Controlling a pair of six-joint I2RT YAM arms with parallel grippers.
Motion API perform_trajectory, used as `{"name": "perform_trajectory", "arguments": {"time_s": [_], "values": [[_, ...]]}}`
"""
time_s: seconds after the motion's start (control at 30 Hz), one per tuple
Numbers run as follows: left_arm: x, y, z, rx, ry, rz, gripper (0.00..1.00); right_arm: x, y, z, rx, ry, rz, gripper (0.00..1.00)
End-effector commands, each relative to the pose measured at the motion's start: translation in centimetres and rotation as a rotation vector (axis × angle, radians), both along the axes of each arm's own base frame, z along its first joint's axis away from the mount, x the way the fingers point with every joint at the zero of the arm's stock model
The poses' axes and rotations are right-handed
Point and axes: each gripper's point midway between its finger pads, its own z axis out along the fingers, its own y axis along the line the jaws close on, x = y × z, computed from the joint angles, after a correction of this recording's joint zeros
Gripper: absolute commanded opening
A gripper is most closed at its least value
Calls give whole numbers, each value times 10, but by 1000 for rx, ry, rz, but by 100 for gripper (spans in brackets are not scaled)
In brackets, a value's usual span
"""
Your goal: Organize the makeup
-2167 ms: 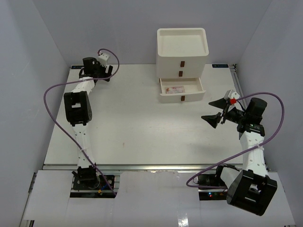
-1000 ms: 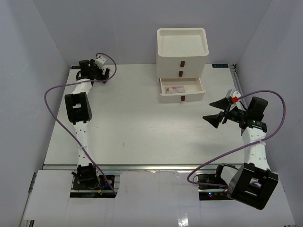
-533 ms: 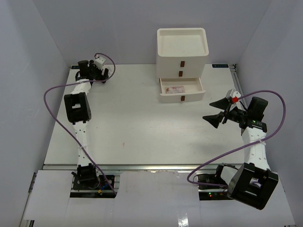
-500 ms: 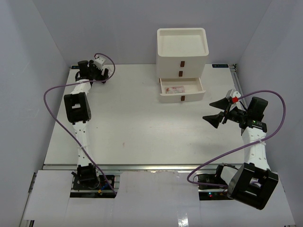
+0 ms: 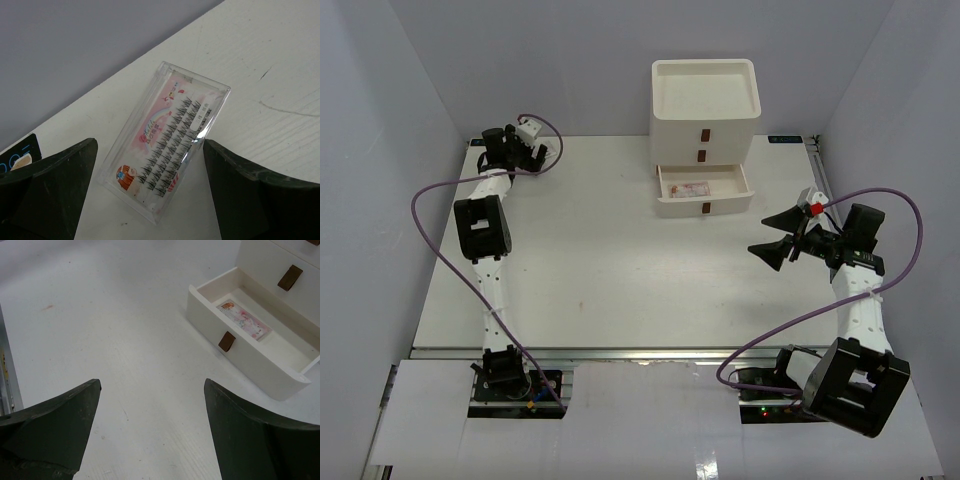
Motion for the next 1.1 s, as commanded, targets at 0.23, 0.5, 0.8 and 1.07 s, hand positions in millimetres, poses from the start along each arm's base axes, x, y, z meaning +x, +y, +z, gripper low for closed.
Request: {"name": "perform_trajectory", "arguments": {"time_s": [0.23, 0.5, 0.8, 1.07], "values": [[-9, -6, 4, -146, -4, -164, 98, 1, 0, 15, 8, -36, 28, 90], [-24, -12, -21, -214, 99, -185, 97, 1, -1, 16, 6, -42, 22, 90], [-52, -33, -29, -311, 199, -247, 88, -1, -1, 18, 2, -55, 24, 90], [-85, -70, -24, -345, 279, -256, 89, -5, 1, 23, -1, -77, 32, 90]]}}
